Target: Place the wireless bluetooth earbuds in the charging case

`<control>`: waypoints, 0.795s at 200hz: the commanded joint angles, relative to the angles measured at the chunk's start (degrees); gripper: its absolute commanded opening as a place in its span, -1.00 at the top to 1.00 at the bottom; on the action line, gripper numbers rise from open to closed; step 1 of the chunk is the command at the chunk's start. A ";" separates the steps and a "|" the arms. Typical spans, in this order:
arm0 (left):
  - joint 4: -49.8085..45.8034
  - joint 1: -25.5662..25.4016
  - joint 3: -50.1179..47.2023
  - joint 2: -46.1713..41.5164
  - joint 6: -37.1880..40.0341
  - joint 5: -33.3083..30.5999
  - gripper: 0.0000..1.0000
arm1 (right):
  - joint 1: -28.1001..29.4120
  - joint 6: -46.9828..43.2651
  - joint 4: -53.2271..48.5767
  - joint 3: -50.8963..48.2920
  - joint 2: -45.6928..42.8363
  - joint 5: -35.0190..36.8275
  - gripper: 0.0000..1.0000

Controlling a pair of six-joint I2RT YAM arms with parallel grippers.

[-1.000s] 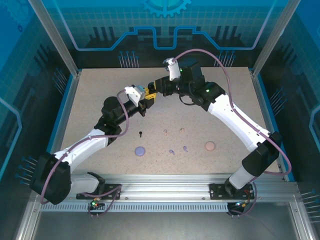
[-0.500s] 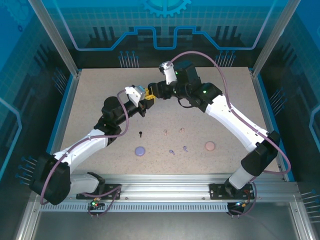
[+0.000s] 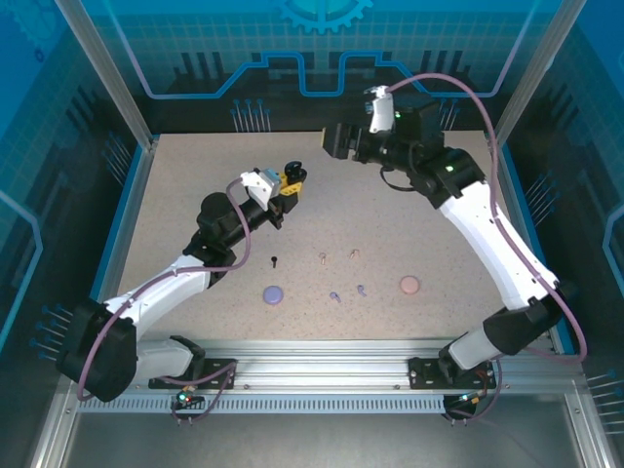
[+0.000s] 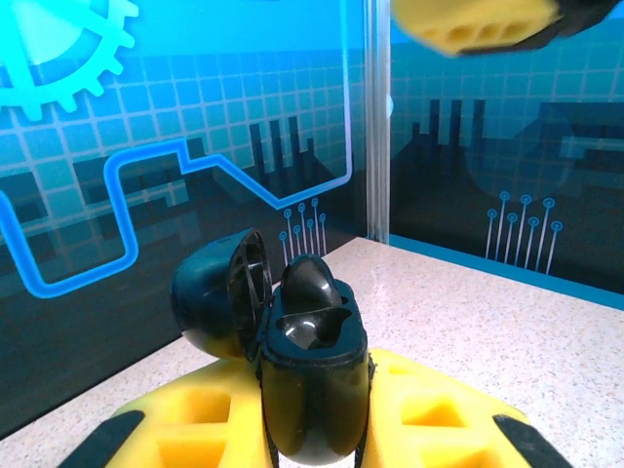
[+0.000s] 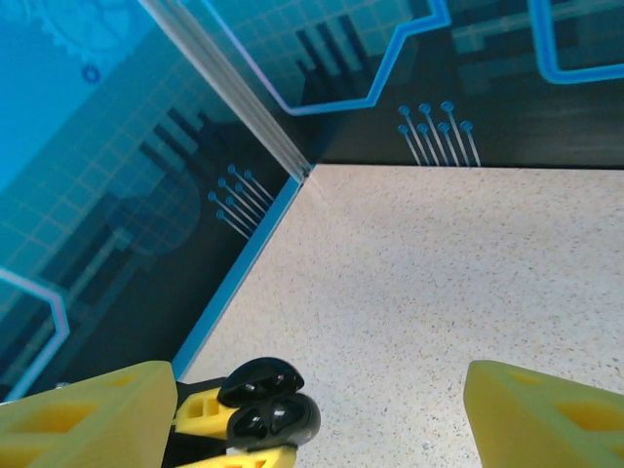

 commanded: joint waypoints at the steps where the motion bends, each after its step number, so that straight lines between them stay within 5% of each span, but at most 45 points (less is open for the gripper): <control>1: 3.61 -0.17 -0.70 -1.85 0.71 -4.20 1.00 | -0.54 4.24 -5.59 -3.47 -1.18 3.13 -0.57; 82: 1.95 6.41 -0.08 -5.70 -4.61 -10.30 1.00 | 8.60 12.33 -10.30 -12.46 12.31 8.31 -0.47; 159: -2.23 11.85 -0.97 -11.02 -10.36 -16.69 1.00 | 19.22 15.01 -21.08 4.93 35.62 14.55 -0.36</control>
